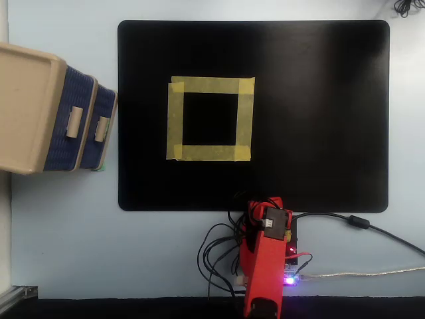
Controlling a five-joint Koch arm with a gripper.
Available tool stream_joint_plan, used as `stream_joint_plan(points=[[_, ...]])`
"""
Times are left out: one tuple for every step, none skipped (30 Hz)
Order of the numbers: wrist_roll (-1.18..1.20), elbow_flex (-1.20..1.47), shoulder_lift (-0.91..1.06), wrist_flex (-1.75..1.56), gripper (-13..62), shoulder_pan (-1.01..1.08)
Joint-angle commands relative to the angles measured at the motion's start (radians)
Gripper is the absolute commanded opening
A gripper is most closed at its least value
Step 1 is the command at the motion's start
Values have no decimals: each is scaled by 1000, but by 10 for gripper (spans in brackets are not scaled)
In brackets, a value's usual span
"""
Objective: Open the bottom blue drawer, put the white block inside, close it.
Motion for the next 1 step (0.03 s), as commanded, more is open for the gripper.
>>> stream_joint_plan(points=[[12,3,54,167,349,14]])
